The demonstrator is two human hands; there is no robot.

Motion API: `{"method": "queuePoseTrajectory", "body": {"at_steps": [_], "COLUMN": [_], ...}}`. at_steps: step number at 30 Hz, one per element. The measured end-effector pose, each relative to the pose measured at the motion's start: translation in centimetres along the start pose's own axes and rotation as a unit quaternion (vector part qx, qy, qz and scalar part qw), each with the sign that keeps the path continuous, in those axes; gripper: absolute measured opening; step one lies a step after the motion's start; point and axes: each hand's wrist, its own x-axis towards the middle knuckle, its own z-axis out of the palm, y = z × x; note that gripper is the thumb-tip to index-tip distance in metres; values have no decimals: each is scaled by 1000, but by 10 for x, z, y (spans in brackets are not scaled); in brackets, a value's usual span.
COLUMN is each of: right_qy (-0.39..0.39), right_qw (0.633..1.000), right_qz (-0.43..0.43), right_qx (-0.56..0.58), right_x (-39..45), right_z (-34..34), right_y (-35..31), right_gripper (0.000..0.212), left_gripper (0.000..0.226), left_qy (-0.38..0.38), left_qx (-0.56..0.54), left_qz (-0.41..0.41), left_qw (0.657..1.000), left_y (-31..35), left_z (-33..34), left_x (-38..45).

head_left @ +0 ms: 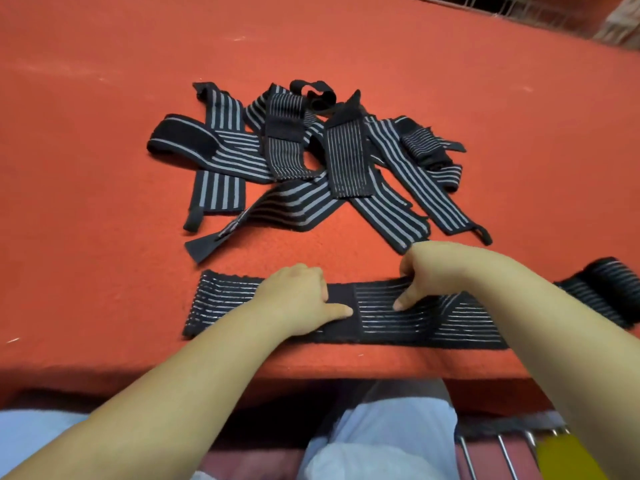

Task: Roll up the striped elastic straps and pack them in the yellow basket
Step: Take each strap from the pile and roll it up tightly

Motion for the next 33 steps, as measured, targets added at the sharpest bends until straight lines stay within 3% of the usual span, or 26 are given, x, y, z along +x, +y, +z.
{"method": "queuePoseTrajectory", "body": {"at_steps": [5,12,14,17,19,22,25,29,33], "right_qy": [-59,-21,29,82,93,133,149,158,149], "right_qw": [995,993,997,986,969,966,959,965,972], "right_qz": [76,96,70,-21,-81,-117,-115,-126,-90], "right_qx": [-26,-65,-28,142,214,191,211,169,156], "right_x": [-10,-7,-6,-5,-2,8,16,15,1], "right_z": [-2,14,13,19,27,37,40,40,41], "right_y": [61,65,54,22,-7,-39,-58,-79,-85], "right_gripper": [39,47,43,25,22,31,31,35,31], "left_gripper": [42,40,36,28,29,37,44,33,17], "left_qy": [12,14,16,37,84,150,120,77,167], "left_qx": [1,-7,-24,-43,-19,4,-3,-56,-71], "left_qz": [-5,1,10,7,-31,-152,-249,-209,-142], "left_qw": [1000,1000,1000,998,996,977,961,973,973], "left_y": [3,-2,-4,-12,-27,-66,-97,-96,-84], "left_z": [3,5,5,2,-7,-30,-46,-39,-33], "left_x": [0,2,-1,-11,-22,-43,-62,-68,-57]}}
